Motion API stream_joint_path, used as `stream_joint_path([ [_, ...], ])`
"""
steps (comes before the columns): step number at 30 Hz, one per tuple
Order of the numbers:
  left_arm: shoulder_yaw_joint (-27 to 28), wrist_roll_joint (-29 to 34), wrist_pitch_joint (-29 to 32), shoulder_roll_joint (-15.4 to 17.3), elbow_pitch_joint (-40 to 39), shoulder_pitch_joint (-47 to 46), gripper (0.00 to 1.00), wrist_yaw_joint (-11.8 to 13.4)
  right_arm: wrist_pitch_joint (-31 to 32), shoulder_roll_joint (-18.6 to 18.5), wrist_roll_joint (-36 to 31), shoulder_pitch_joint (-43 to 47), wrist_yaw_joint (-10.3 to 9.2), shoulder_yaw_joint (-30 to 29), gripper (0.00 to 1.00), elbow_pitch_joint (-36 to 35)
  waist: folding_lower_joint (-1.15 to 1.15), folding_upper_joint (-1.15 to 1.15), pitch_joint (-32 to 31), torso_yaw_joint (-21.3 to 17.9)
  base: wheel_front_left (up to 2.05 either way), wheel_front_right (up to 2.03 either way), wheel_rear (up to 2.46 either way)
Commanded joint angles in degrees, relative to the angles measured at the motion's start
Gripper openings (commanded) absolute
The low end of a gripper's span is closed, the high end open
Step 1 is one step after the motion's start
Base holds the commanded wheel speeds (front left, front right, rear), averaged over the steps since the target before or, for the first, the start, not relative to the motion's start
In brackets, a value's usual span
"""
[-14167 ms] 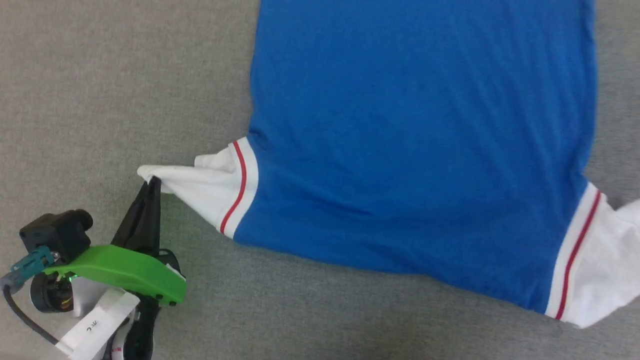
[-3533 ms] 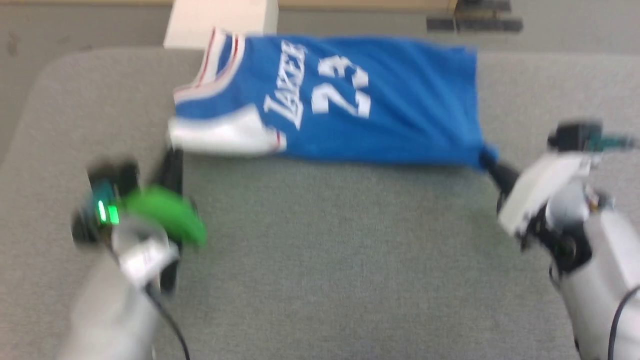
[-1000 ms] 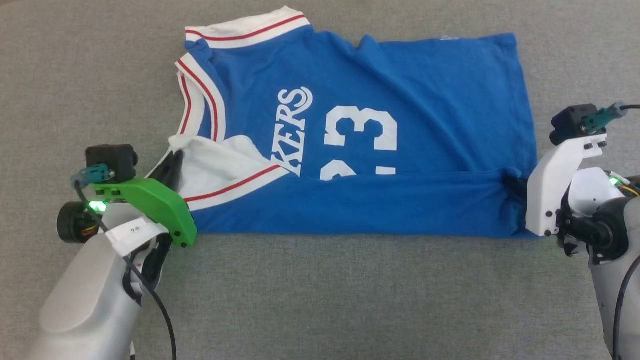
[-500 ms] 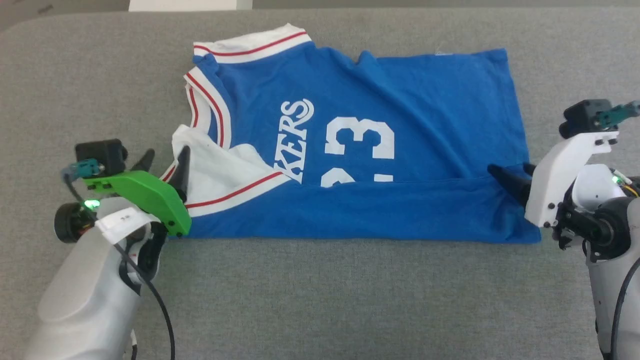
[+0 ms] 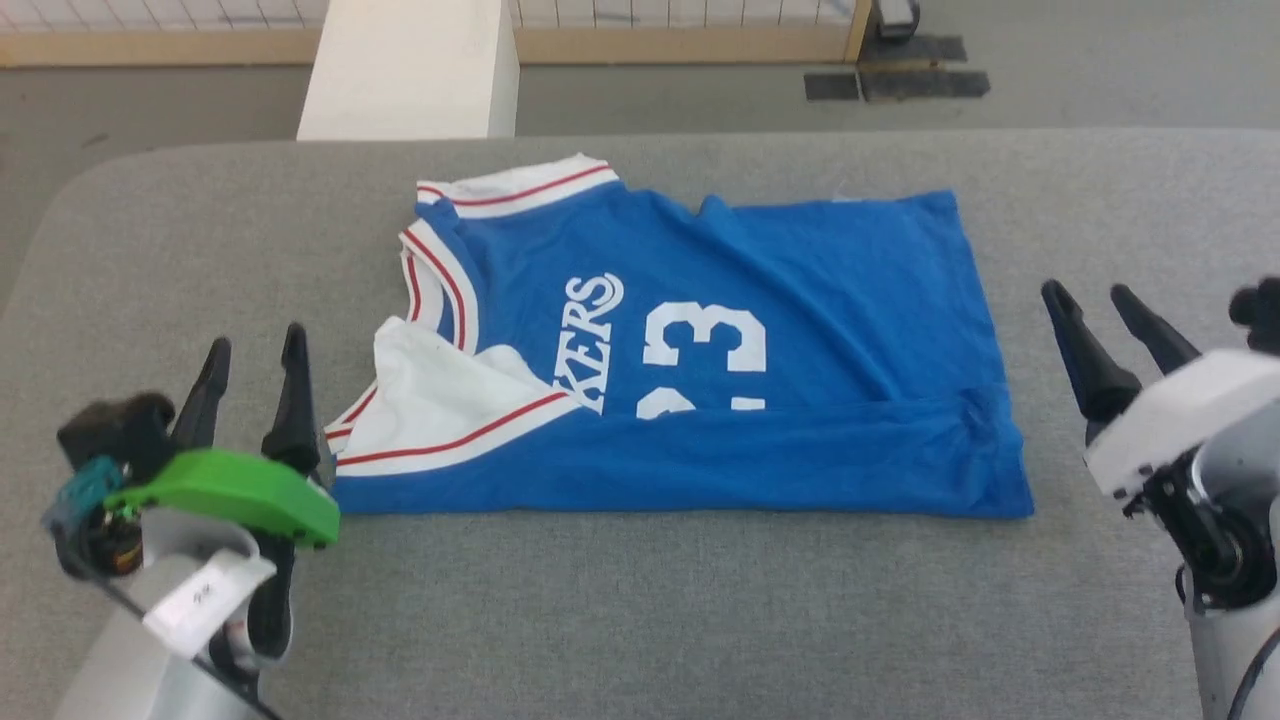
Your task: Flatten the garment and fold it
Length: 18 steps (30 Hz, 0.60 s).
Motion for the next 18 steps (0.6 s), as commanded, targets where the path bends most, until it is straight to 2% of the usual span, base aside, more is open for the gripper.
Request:
stream_joint_path([
  [1,0.4,0.5,-0.6,0.0,-0.9,2.0,1.0,0.5,-2.3,0.0,-0.6,1.8,-0.06,-0.1,1.0,-0.7,0.0,0.0,-2.0,-0.3,0.0,0.0,0.0],
  [5,1.8,0.7,-1.2,-0.8,-3.3,6.5,1.0,1.3,-5.9,0.7,-0.3,5.7,-0.06,-0.7,1.0,-1.0,0.0,0.0,-2.7,-0.2,0.0,0.0,0.0],
  [10,2.4,0.7,-1.2,-1.2,-4.7,9.6,1.0,2.0,-6.7,1.4,0.6,8.4,-0.06,-1.2,1.0,-0.6,0.0,0.0,-2.9,-0.2,0.0,0.0,0.0],
  [13,1.6,0.6,1.6,-0.7,-4.4,9.7,1.0,2.6,-6.5,1.5,1.0,8.7,-0.06,-1.3,1.0,-0.7,0.0,0.0,-2.6,-0.2,0.0,0.0,0.0],
  [15,0.6,0.6,5.6,0.0,-4.1,8.6,1.0,3.2,-6.0,1.4,0.9,8.6,-0.06,-1.3,1.0,-0.7,0.0,0.0,-2.0,-0.3,0.0,0.0,0.0],
  [17,-2.0,-0.1,17.6,1.9,-2.4,4.7,1.0,4.8,-5.3,1.4,1.1,8.1,-0.06,-1.3,1.0,-0.9,0.0,0.0,-1.1,-0.4,0.0,0.0,0.0],
  [18,-2.8,-0.3,21.3,2.5,-2.1,3.3,1.0,5.3,-5.1,1.4,1.1,8.0,-0.06,-1.3,1.0,-0.9,0.0,0.0,-0.7,-0.4,0.0,0.0,0.0],
])
